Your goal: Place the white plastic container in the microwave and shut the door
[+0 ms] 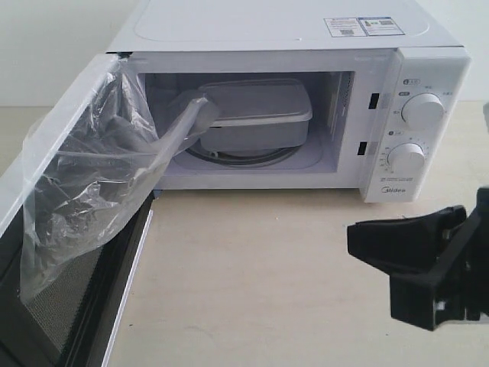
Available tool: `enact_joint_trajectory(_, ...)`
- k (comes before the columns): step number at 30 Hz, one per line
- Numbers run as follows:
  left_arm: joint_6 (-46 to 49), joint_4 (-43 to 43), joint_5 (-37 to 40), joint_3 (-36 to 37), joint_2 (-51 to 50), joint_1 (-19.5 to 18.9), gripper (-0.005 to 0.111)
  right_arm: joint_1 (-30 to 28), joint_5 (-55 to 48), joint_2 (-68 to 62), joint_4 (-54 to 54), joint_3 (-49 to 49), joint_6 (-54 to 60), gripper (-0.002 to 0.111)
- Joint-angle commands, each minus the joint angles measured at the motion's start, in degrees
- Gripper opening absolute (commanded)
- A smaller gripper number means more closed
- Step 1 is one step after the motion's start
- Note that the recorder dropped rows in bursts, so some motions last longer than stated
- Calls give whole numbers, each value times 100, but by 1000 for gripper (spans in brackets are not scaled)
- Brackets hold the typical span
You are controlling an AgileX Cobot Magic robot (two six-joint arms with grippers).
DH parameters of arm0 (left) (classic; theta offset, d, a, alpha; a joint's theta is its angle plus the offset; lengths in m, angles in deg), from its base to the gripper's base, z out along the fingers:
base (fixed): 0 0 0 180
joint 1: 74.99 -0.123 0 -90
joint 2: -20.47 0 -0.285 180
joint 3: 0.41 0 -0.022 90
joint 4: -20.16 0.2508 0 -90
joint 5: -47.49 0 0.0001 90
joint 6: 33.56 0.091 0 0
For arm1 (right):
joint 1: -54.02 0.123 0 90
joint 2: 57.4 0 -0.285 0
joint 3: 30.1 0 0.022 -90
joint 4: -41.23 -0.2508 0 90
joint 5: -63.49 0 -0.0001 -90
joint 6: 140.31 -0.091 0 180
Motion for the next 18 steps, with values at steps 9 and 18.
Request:
enact_joint_trajectory(9,-2768,-474,28,-123,19,11,4,8,526,28,76,-276,-177,0)
enact_joint_trajectory(18,-2172,-529,2343,-967,-553,11,4,8,117,28,168,399,84,0)
